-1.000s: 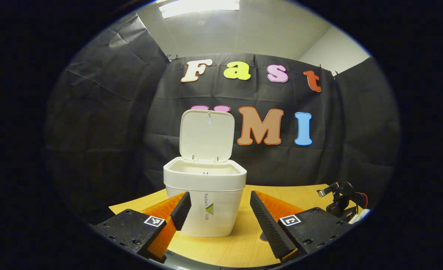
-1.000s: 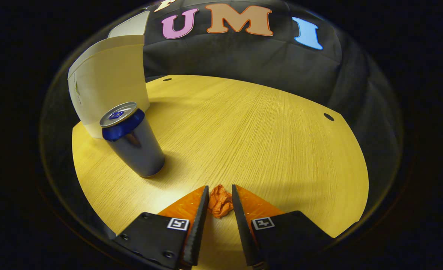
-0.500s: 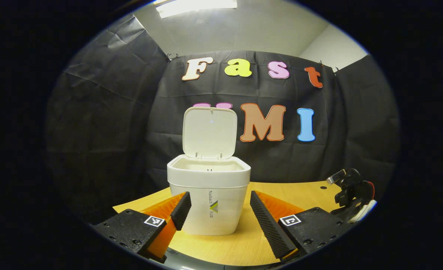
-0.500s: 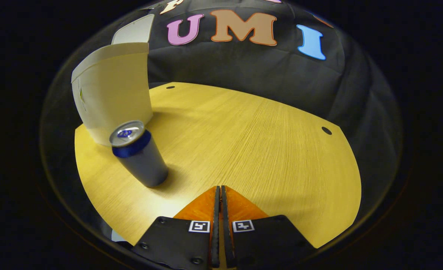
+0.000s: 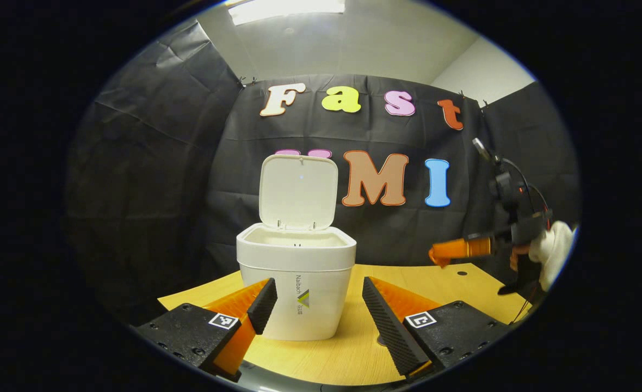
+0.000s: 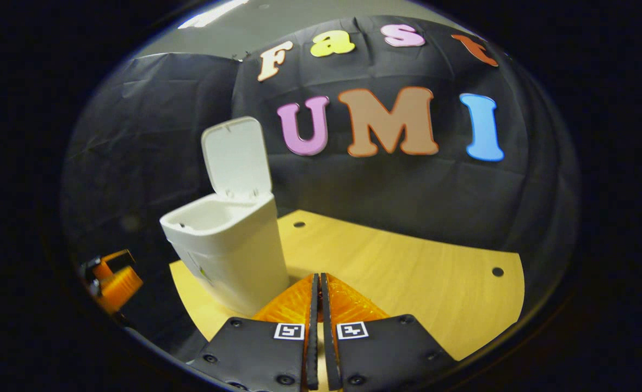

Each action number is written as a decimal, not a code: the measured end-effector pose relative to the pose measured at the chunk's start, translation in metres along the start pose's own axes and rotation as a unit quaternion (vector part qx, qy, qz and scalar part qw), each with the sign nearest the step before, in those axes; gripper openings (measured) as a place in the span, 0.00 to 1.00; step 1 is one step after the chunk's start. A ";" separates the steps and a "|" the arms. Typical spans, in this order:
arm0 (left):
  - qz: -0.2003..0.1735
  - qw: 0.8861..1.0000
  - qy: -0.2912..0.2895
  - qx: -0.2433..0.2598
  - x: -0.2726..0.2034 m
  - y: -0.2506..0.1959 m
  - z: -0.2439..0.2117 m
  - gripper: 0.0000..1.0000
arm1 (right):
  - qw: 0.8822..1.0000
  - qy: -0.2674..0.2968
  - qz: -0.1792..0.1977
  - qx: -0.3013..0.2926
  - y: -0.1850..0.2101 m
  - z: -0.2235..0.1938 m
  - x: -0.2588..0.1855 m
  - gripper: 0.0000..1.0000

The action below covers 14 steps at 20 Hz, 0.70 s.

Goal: Press the lid of the desktop garbage bin to open it, pick up the crumpled paper on the desktop and throw it into the bin, then pick up the pop can on the desktop and drop it into the bin, and finally close the garbage bin lid.

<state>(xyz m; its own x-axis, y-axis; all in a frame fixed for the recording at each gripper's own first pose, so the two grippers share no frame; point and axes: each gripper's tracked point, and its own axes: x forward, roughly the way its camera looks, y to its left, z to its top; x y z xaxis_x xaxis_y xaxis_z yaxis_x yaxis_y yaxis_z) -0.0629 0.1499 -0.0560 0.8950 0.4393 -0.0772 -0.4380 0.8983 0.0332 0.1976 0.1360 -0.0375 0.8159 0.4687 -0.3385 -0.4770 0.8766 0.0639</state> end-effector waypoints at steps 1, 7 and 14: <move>-0.001 1.000 0.001 -0.001 -0.001 0.000 -0.001 0.95 | 1.000 -0.017 0.013 -0.010 0.012 0.021 0.005 0.07; 0.002 1.000 0.007 0.004 -0.015 -0.004 -0.003 0.95 | 0.994 -0.050 0.086 -0.038 0.089 0.076 0.047 0.07; 0.022 1.000 0.011 0.006 -0.035 0.006 -0.005 0.95 | 0.993 -0.032 0.100 -0.053 0.133 0.093 0.122 0.07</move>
<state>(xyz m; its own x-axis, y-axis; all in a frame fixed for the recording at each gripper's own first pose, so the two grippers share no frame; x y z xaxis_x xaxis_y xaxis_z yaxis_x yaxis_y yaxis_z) -0.0974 0.1397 -0.0585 0.8724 0.4789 -0.0976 -0.4764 0.8779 0.0489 0.2638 0.3203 0.0168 0.7195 0.6408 -0.2677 -0.6599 0.7510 0.0240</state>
